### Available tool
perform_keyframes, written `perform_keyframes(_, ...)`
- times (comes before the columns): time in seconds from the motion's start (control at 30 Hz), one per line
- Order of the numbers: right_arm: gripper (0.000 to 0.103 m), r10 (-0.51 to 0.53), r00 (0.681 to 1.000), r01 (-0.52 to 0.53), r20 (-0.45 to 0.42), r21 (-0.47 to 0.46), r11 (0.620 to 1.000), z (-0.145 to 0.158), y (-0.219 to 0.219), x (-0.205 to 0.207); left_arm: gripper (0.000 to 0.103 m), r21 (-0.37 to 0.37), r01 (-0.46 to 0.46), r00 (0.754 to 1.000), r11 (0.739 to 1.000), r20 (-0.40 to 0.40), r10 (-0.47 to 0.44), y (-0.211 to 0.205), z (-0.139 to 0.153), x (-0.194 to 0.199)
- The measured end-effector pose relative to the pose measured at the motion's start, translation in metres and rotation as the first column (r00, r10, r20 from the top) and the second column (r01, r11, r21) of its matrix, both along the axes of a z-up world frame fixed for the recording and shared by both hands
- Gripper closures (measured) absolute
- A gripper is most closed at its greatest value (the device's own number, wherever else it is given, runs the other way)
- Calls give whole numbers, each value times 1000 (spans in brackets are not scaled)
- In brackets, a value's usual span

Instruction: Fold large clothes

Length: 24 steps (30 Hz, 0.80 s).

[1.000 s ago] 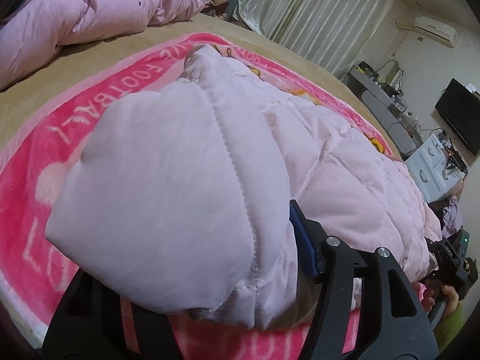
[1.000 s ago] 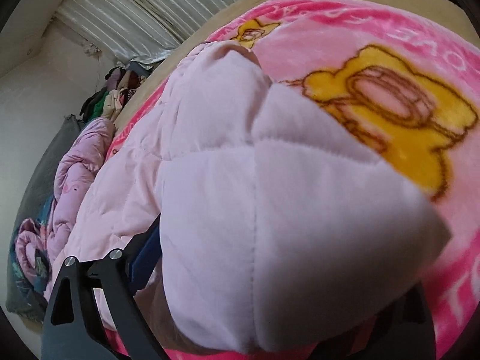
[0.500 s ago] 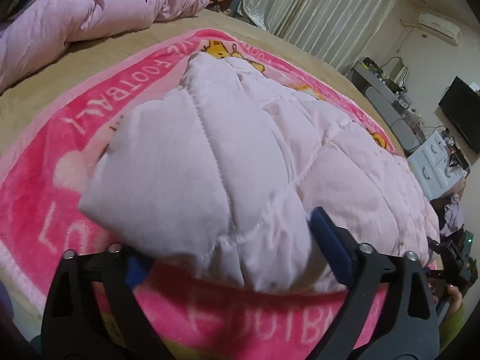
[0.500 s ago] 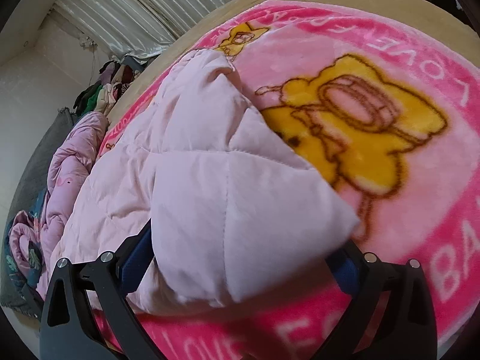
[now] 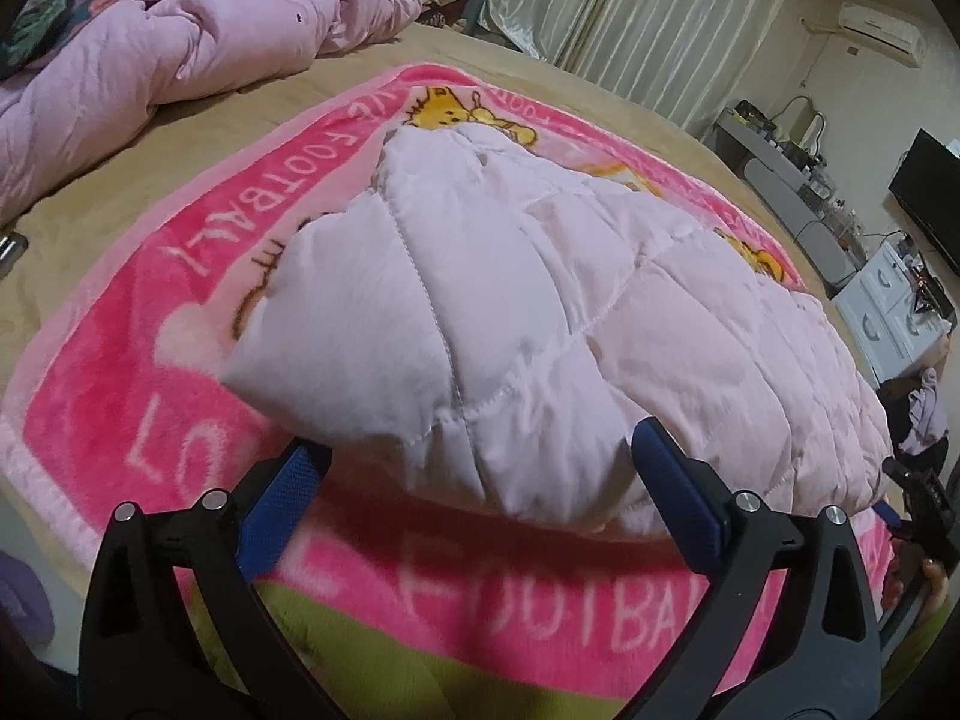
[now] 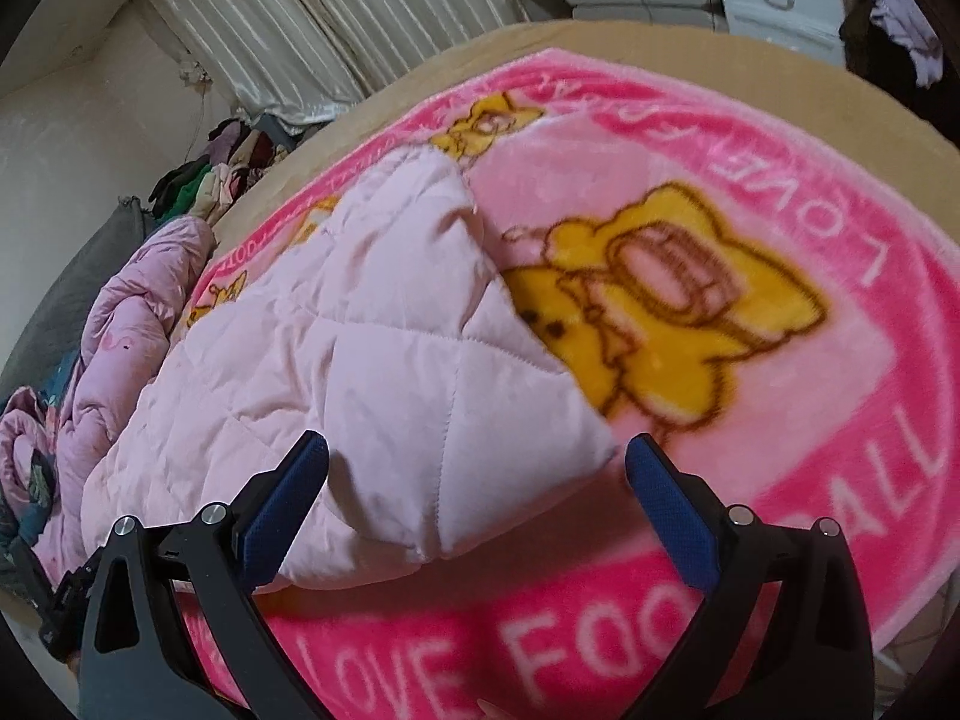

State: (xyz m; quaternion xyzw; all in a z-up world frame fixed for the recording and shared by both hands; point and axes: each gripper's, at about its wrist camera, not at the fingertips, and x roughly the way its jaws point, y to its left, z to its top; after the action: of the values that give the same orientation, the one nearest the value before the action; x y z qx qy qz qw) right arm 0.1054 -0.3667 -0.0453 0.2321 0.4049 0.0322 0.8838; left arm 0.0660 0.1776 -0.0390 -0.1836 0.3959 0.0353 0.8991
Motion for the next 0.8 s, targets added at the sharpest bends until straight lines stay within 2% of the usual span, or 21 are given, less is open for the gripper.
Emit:
perform_keyframes(0.13, 4, -5, 998, 8, 63, -39, 999, 20, -1, -13, 9, 14, 1, 1000, 1000, 13, -1, -3, 8, -8)
perform_keyframes(0.27, 4, 26, 990, -13, 137, -95, 995, 43, 6, -25, 9, 31, 4, 998, 999, 60, -6, -8, 26, -20)
perform_keyframes(0.47, 4, 164, 947, -94, 275, -250, 964, 85, 49, -61, 9, 74, 20, 991, 997, 130, -29, -24, 52, -40)
perform_keyframes(0.57, 4, 217, 931, -130, 295, -287, 949, 94, 72, -79, 9, 106, 39, 985, 994, 161, -56, -37, 63, -52)
perform_keyframes(0.8, 4, 292, 911, -188, 290, -338, 922, 94, 106, -101, 9, 137, 107, 970, 985, 203, -134, -66, 74, -78)
